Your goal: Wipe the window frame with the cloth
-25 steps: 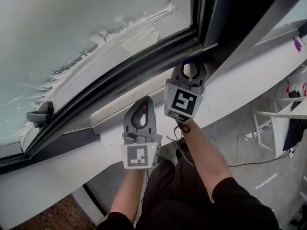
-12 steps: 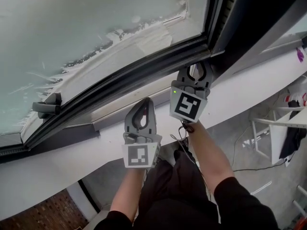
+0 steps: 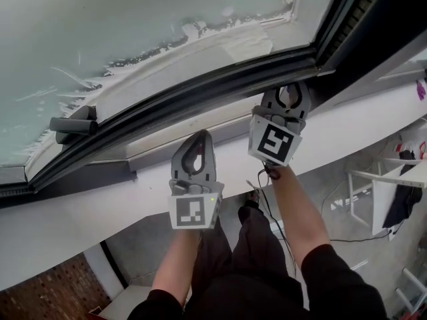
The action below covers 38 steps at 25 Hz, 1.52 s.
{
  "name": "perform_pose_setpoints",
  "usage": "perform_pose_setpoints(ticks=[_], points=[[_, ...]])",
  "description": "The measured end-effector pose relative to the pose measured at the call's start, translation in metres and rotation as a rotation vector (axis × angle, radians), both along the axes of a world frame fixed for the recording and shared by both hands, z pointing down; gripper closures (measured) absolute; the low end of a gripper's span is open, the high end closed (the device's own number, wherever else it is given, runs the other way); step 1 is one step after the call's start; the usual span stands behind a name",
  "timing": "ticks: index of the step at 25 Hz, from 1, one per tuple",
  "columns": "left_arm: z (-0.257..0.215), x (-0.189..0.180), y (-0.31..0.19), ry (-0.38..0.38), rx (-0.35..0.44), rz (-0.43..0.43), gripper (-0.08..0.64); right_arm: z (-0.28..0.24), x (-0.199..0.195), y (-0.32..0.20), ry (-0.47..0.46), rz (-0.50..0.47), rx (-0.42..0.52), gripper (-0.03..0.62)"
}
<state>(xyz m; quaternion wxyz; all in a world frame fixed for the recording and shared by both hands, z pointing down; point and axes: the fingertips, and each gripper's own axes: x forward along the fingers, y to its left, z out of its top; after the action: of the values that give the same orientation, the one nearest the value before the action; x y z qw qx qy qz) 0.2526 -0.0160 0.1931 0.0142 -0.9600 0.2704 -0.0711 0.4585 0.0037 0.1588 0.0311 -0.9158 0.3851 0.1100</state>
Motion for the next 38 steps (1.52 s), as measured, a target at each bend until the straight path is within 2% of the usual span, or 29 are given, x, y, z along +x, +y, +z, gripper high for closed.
perform_pose_setpoints(ticks=[3, 9, 16, 38], points=[[-0.001, -0.006, -0.003, 0.023, -0.017, -0.009, 0.555, -0.009, -0.006, -0.003, 0.025, -0.011, 0.016, 0.541], [-0.005, -0.014, -0.006, 0.032, -0.016, -0.002, 0.555, -0.01, -0.01, -0.004, 0.032, -0.001, -0.016, 0.541], [-0.006, -0.028, -0.011, 0.037, -0.015, -0.025, 0.555, -0.014, -0.019, -0.007, 0.056, -0.003, -0.012, 0.541], [-0.005, -0.051, -0.017, 0.06, -0.025, -0.078, 0.555, -0.015, -0.059, -0.023, 0.048, -0.109, 0.017, 0.543]])
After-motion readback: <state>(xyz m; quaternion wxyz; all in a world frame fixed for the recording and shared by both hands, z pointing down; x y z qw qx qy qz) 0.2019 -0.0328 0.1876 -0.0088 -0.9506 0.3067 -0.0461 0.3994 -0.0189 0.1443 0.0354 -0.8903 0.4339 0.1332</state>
